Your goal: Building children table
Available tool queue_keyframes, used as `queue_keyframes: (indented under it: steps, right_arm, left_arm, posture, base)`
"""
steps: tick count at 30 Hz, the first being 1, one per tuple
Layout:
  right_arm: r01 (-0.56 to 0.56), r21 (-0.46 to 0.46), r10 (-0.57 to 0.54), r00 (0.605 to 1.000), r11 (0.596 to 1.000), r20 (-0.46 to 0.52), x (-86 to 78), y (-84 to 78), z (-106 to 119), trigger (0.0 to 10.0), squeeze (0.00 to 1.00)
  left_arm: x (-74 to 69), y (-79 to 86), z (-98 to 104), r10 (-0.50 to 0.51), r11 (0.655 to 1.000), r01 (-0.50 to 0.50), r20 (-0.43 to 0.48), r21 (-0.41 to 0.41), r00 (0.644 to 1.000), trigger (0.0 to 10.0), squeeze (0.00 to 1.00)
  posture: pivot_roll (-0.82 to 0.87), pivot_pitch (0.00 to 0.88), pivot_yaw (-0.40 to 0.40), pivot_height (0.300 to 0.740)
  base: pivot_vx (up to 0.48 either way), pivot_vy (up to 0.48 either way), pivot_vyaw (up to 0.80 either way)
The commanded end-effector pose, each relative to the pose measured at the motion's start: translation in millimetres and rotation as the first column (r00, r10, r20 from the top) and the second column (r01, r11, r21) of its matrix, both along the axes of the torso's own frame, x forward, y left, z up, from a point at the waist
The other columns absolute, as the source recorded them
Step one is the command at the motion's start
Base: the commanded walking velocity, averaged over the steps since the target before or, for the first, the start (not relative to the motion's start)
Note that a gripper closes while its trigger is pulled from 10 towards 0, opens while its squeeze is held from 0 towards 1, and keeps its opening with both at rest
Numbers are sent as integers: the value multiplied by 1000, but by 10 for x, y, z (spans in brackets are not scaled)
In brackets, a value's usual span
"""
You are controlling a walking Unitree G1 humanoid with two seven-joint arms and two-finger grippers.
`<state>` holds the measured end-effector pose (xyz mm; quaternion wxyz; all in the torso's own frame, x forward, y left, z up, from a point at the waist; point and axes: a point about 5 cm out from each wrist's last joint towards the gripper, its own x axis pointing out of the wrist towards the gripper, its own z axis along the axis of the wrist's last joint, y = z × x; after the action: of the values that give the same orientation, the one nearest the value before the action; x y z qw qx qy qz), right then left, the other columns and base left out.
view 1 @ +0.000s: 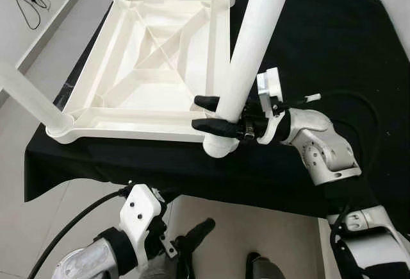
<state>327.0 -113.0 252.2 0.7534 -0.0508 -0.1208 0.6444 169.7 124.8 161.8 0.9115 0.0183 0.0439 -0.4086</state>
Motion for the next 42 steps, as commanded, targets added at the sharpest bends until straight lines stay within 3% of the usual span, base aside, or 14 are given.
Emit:
queue_keyframes:
  steps: [1, 9, 17, 26, 31, 42]
  right_arm:
    - [-9, -46, 9, 1000, 999, -13, -10, -1, -46, 10000, 0]
    - [-18, -54, 20, 1000, 998, 20, 67, -28, 84, 10000, 0]
    - [-35, -57, 34, 999, 998, -10, 174, 1, 50, 10000, 0]
    - [-152, -87, 150, 988, 985, -27, 172, 139, 15, 10000, 0]
    - [-212, -155, 212, 977, 965, -16, 204, 93, 50, 10000, 0]
    - [-153, -185, 162, 986, 971, 33, 310, -21, 165, 10000, 0]
  left_arm:
    - [-60, -19, -40, -33, 999, 33, -34, 8, 999, 10000, 0]
    - [-56, -43, -38, -43, 999, 43, -20, -9, 999, 10000, 0]
    - [-59, -5, -20, 31, 999, -32, 30, 33, 999, 10000, 0]
    - [-87, 43, -31, 112, 989, -119, 69, 93, 991, 10000, 0]
    - [-118, 57, -42, 129, 987, -135, 66, 90, 989, 10000, 0]
    - [-185, 51, -39, 124, 987, -129, 57, 98, 991, 10000, 0]
  posture:
    - [47, 303, 23, 740]
    - [49, 306, 19, 740]
    - [69, 305, 15, 740]
    - [116, 304, 16, 740]
    - [125, 308, 19, 740]
    - [142, 335, 34, 740]
  base:
    - [0, 0, 0]
    - [0, 0, 0]
    - [0, 0, 0]
    - [0, 0, 0]
    - [0, 0, 0]
    - [0, 0, 0]
